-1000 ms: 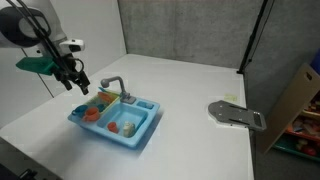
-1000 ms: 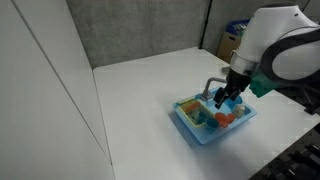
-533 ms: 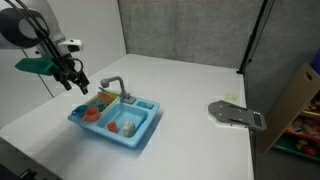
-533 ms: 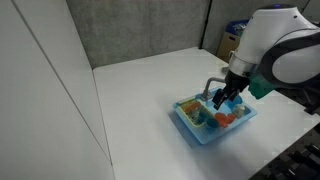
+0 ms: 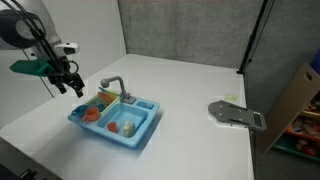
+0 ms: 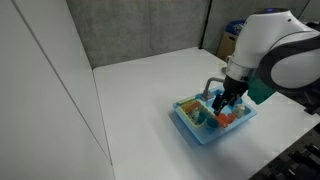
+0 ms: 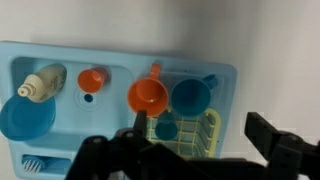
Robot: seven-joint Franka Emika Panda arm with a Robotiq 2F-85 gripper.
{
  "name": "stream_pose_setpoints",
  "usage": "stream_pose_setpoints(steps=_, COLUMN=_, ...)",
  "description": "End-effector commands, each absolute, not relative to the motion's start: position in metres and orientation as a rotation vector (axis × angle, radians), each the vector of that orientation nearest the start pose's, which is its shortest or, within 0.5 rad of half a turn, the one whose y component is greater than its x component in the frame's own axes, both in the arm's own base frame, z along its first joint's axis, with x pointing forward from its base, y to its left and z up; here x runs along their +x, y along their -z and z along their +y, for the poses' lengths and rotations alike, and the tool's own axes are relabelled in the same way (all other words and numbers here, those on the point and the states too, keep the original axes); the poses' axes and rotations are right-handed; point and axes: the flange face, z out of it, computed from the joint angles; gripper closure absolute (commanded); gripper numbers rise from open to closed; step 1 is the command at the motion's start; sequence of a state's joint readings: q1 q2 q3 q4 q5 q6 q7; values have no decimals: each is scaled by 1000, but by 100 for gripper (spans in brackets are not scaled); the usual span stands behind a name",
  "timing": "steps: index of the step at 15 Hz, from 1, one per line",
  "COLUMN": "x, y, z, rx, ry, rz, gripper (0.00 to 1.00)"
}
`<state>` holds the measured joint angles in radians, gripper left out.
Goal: Pick up the blue mug and drop it in the sink
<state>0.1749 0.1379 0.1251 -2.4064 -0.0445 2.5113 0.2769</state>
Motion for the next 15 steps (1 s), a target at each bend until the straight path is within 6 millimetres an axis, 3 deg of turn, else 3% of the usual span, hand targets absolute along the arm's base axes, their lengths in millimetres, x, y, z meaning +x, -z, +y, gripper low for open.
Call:
stream_pose_setpoints(steps=1, x=477, y=-246, z=160, rx=-3172, ry=-56, rz=-85, gripper=0)
stream_pose_setpoints(steps=15, x=487, y=-202, z=188, rx=-3132, ry=23, rz=-138, gripper=0)
